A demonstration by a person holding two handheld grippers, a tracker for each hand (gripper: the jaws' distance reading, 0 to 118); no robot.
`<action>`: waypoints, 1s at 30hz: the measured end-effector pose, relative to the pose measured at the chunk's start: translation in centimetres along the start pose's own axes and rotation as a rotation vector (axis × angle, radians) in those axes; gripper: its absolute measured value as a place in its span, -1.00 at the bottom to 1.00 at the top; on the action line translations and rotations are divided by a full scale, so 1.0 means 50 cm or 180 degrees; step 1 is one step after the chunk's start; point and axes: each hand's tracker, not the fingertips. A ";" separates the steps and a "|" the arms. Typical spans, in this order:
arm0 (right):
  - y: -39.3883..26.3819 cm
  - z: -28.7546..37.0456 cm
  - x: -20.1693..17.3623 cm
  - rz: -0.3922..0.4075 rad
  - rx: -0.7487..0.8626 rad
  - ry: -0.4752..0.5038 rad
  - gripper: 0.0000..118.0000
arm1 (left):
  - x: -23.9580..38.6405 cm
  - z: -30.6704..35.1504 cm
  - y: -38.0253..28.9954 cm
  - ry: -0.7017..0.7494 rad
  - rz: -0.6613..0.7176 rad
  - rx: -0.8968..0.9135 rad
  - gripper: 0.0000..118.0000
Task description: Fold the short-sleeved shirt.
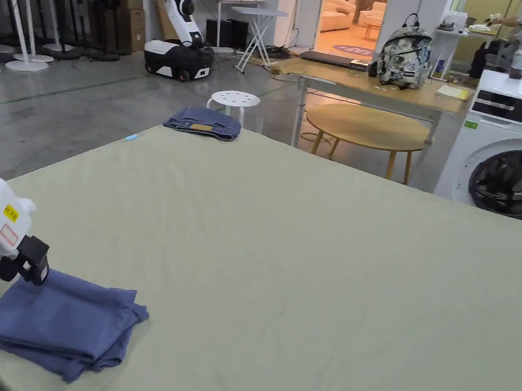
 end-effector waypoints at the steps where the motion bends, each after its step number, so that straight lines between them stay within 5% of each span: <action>1: 0.001 0.003 0.001 -0.0017 -0.0002 -0.0010 -1.00 | 0.013 -0.009 -0.006 -0.0019 -0.0062 0.0019 -0.23; 12: 0.018 0.030 0.036 -0.0102 0.0061 -0.0105 -1.00 | 0.346 0.015 -0.180 -0.1076 -0.0371 0.0920 -0.99; 17: 0.027 0.040 0.068 -0.0149 0.0142 -0.0220 -1.00 | 0.519 0.029 -0.242 -0.0540 -0.0931 0.1716 -1.00; 20: 0.034 0.042 0.090 -0.0207 0.0163 -0.0279 -1.00 | 0.599 0.029 -0.283 -0.0839 -0.0794 0.2011 -1.00; 30: 0.069 0.048 0.143 -0.0267 0.0397 -0.0447 -1.00 | 0.828 0.069 -0.385 -0.0750 -0.0947 0.2799 -1.00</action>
